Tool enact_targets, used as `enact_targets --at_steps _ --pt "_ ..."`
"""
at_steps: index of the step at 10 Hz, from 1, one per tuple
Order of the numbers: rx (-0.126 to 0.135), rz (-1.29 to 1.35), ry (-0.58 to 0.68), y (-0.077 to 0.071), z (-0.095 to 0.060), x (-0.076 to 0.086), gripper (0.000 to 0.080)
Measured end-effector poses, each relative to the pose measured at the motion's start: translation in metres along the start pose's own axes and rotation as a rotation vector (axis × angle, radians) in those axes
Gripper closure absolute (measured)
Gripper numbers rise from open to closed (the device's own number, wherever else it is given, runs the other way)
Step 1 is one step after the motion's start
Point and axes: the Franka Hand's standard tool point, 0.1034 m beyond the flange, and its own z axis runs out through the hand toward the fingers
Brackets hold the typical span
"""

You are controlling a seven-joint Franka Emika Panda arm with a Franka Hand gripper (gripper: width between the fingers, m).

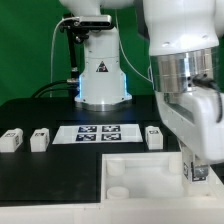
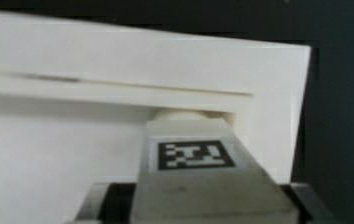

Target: Assemble one leg

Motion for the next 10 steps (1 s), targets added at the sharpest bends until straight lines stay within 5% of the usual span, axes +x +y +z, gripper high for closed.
enact_targets --at_steps 6,8,10 --pt "-0.001 0.345 -0.009 0.0 0.0 0.0 0.0506" --pt "-0.001 0.336 -0.009 0.0 0.0 0.0 0.0217" --pt "-0.006 0.292 -0.011 0.008 -0.003 -0.01 0.0171"
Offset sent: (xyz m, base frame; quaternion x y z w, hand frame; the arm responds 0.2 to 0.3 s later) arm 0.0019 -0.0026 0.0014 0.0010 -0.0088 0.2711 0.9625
